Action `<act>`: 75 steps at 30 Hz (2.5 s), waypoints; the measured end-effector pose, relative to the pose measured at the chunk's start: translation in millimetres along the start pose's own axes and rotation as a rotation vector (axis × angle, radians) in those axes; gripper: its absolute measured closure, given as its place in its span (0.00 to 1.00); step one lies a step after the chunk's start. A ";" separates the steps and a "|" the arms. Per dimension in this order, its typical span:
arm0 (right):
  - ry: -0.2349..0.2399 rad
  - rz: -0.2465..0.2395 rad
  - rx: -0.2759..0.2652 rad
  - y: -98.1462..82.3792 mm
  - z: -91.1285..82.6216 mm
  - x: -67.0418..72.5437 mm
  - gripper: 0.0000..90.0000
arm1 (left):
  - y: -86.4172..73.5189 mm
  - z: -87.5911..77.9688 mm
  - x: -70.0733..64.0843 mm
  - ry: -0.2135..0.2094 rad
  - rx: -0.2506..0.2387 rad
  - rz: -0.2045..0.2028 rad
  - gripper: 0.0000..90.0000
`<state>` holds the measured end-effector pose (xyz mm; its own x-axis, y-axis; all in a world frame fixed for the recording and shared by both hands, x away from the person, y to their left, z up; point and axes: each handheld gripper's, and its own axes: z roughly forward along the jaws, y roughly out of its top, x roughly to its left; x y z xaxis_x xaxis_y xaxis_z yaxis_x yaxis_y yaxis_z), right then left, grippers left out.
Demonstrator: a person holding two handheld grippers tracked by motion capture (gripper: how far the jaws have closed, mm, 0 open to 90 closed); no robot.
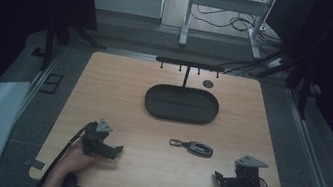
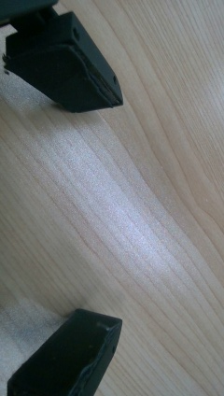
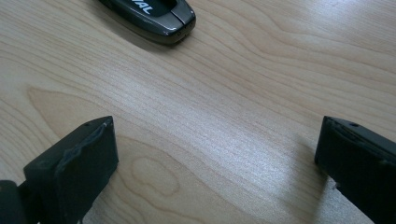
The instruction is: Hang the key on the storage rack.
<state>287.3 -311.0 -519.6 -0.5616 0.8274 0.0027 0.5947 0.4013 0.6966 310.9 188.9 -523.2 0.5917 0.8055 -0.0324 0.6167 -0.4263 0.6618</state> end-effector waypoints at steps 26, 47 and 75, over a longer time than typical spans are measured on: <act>-0.006 0.005 0.051 5.5 -0.3 2.1 0.00 | 0.1 -0.2 0.2 0.000 0.003 0.004 0.00; 0.067 -0.070 0.095 35.6 3.1 9.1 0.00 | 0.0 -0.1 0.3 0.000 0.002 0.004 0.00; 0.181 -0.314 0.388 97.3 39.7 20.2 0.16 | 0.2 -0.4 0.3 0.000 0.006 0.004 0.00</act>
<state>356.7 -239.7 -480.2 -0.8168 0.5767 -0.0153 0.5318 0.7631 0.3671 310.9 189.2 -522.8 0.5942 0.8037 -0.0303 0.6174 -0.4317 0.6577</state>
